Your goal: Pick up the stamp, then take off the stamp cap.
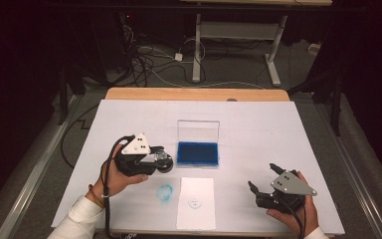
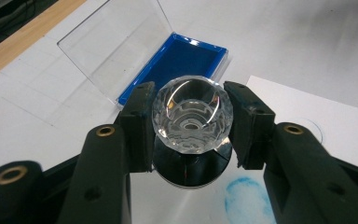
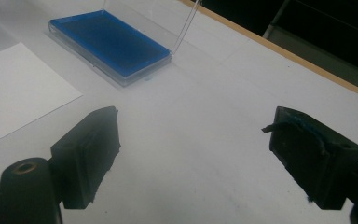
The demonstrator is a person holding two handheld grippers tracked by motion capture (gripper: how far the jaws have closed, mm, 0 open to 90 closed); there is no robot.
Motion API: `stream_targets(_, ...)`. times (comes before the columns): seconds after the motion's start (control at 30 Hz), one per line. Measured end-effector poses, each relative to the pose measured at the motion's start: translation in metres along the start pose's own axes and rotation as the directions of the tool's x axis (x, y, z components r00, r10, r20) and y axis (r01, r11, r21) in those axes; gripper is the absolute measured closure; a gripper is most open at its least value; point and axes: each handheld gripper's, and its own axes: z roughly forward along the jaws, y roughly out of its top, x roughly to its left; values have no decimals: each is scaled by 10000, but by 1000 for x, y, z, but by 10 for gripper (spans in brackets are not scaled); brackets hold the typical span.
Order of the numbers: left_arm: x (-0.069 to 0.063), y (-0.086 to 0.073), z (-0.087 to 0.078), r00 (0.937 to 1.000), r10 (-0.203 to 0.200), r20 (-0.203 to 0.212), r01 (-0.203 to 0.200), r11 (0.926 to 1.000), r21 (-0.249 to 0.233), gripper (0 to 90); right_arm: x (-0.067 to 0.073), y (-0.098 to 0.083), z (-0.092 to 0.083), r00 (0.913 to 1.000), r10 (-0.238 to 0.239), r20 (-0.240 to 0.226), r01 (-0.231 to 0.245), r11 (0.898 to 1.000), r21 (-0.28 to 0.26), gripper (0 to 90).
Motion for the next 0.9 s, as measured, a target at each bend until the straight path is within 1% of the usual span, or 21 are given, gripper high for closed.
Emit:
stream_targets(0.07, -2, 0, -1, 10000, 26, -16, -26, 10000, -43, 544, 0, 1, 1, 10000, -37, -35, 37, 10000, -17, 164)
stream_targets(0.17, -4, 1, -3, 9999, 25, 98, -23, 9999, -146, 544, 1, 1, 2, 9999, -109, -62, 109, 9999, -1, 164)
stream_targets(0.23, -6, 2, -3, 9999, 111, 129, -109, 9999, -127, 544, 2, 2, 3, 9999, -80, -69, 80, 10000, -4, 164)
stream_targets(0.43, -11, 3, -2, 9995, 170, 283, -166, 9998, -133, 544, 3, 3, 5, 9998, -84, -158, 84, 10000, -9, 165)
stream_targets(0.5, -12, 3, -3, 9994, 150, 308, -144, 9997, -196, 544, 3, 3, 5, 9998, -92, -175, 91, 10000, -8, 165)
stream_targets(0.67, -17, 5, -3, 9989, 246, 391, -236, 9994, -257, 544, 4, 3, 5, 9996, -153, -220, 152, 9999, -35, 165)
stream_targets(0.77, -20, 7, -3, 9982, 316, 508, -300, 9990, -325, 544, 5, 4, 5, 9991, -202, -361, 197, 9997, -130, 164)
stream_targets(0.9, -23, 9, -2, 9972, 385, 644, -360, 9985, -410, 544, 6, 4, 5, 9968, -207, -767, 191, 9996, -217, 165)
